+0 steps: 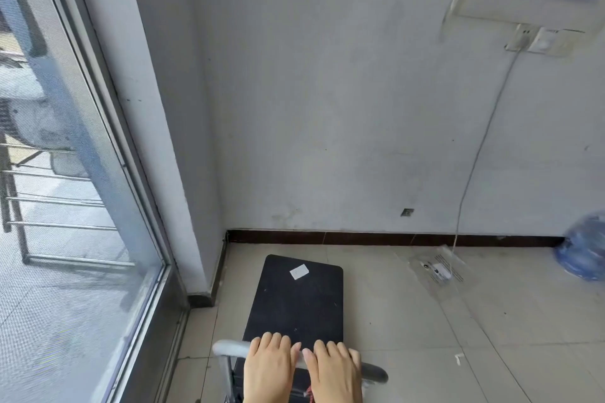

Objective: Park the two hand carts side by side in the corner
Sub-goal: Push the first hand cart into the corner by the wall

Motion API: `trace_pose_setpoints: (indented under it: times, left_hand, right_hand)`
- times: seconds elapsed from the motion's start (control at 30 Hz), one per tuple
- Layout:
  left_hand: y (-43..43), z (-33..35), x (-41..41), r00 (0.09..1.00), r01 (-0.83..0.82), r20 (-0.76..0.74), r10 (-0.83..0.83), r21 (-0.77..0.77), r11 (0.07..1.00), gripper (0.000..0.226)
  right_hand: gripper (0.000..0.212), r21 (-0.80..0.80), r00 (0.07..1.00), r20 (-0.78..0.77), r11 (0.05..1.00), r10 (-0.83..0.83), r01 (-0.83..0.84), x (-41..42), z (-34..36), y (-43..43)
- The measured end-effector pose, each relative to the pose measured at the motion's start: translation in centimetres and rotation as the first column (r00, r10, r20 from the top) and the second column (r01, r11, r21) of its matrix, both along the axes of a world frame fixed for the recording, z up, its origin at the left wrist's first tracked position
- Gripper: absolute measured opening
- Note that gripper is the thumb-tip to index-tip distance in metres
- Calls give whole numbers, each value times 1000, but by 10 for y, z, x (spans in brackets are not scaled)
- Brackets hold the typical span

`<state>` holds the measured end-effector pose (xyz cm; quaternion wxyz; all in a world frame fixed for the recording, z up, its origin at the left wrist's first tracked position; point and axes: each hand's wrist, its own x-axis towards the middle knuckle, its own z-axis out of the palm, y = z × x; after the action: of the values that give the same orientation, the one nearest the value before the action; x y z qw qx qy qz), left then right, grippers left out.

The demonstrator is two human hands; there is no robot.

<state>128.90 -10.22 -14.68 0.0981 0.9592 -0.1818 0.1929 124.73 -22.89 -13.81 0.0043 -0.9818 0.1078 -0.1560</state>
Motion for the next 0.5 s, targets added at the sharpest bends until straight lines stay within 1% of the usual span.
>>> trace_pose_setpoints:
  times: [0.07,0.1,0.17,0.2,0.27,0.3,0.33,0.37,0.4,0.43,0.47,0.5]
  left_hand:
    - [1,-2,25,999,11,30,-11,-25,1000,65]
    - [1,0,37,999,25,42,-23,-34,999,68]
    - [1,2,60,998,42,39,-41,-15,999,70]
    - [0,0,71,998,48,33,-48,1,999,70]
    - [-1,-3,95,998,54,22,-54,23,998,64]
    - [-2,-6,107,998,59,10,-60,43,997,61]
    - [-4,-8,119,997,70,-16,-69,61,996,59]
    - [-6,-9,130,996,83,-46,-79,83,993,54]
    - [-8,-6,140,993,96,-79,-88,99,990,46]
    - [-10,0,149,989,110,-113,-98,107,988,37]
    - [-11,6,156,981,128,-161,-109,112,986,32]
    - [-13,10,163,973,146,-197,-121,122,982,29]
  right_hand:
    - [38,28,1000,-27,1000,8,-8,25,2,1]
    - [40,46,999,-48,999,25,-23,36,4,2]
    - [57,107,993,-103,993,56,-45,57,5,1]
    - [66,133,993,-105,990,63,-48,67,4,-1]
    - [77,161,986,-155,986,59,-33,91,13,-2]
    - [78,186,970,-231,982,79,-36,105,25,-4]
    - [73,207,951,-295,978,96,-35,118,32,-6]
    - [64,153,957,-264,985,121,-82,131,30,-8]
    - [55,172,938,-316,981,142,-91,141,27,-12]
    - [52,187,932,-334,979,139,-79,152,27,-14]
    - [54,201,916,-381,978,124,-49,161,29,-15]
    - [62,271,892,-436,963,120,2,165,29,-19]
